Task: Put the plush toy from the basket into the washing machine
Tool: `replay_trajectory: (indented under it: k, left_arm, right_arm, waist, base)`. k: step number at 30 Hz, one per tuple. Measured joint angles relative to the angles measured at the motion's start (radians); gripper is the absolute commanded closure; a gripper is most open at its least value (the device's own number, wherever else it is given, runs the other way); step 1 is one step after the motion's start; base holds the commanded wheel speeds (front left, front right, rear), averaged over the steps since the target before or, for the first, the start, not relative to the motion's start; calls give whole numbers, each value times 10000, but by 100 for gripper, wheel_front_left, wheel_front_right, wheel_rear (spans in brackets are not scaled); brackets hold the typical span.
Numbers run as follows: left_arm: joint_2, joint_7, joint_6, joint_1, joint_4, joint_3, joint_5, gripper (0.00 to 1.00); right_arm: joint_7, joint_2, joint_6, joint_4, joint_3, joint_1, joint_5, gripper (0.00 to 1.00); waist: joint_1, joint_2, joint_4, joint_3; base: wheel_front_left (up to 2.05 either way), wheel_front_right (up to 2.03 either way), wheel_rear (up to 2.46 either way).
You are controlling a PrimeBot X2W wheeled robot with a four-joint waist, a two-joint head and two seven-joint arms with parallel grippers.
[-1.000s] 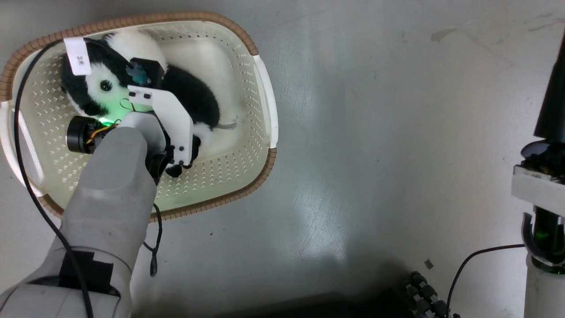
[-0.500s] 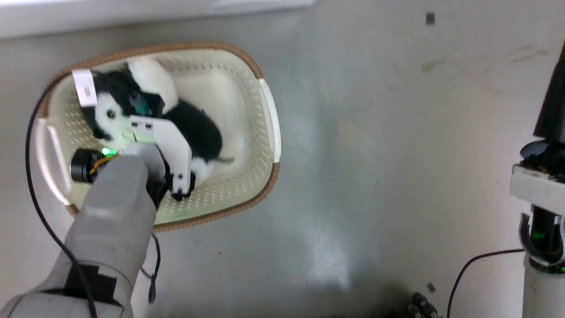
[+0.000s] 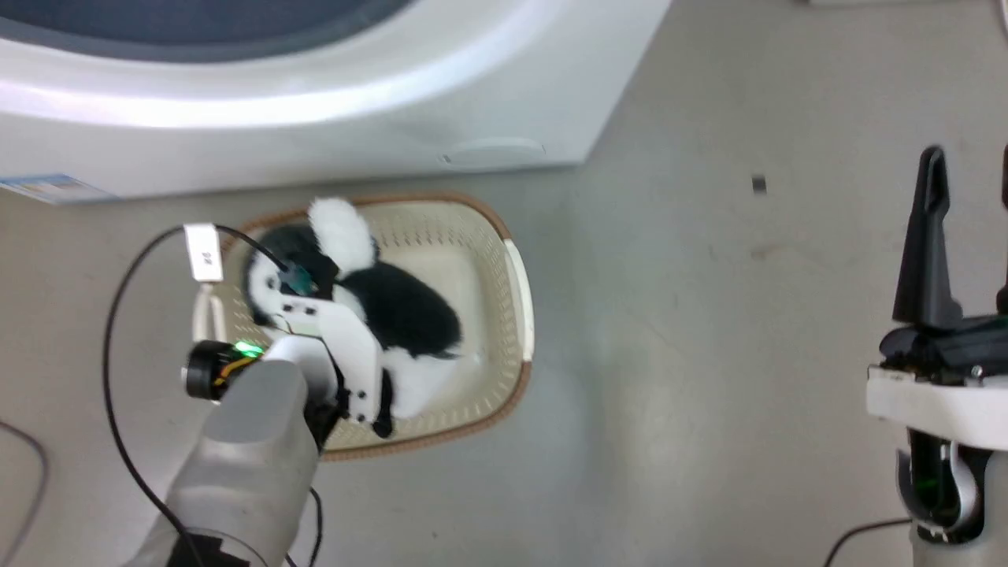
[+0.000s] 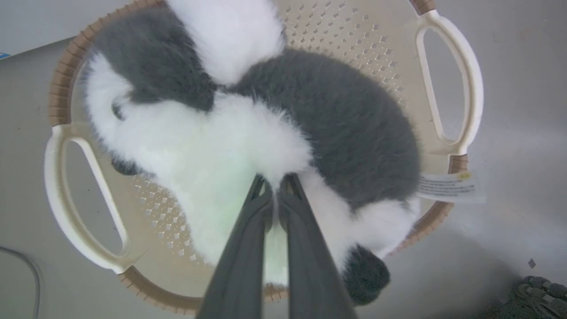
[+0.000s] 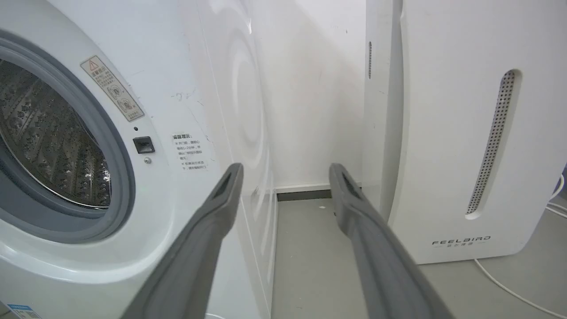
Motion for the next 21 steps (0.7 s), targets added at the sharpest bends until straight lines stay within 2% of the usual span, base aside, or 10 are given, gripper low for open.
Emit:
replay_trajectory:
  k: [9,13,14,21]
  left_arm:
    - [-387,-1009,-261,567,0,-462,-102,100]
    - [-420,-1486,-288,774,-6,-665,-176,100]
    - [-449,-1906,-290,959,-13,-780,-270,100]
    - [-550,-2894,-290,1281,-142,-911,-472,100]
  right_arm:
    - [0,-2,0,142,-46,818,-171,0]
    - [0,-2,0,188,-56,1077,-188,0]
    - [0,-2,0,244,-96,1268,-198,0]
    - [0,-2,0,286,-180,1732,-199,0]
  waist:
    - [0,0,666,-1547]
    - [-1,0,940,-2109]
    - [-1,0,1107,-2501]
    - [-1,0,1444,-3272]
  base:
    - [0,0,0]
    - [0,0,0]
    - [0,0,0]
    - [0,0,0]
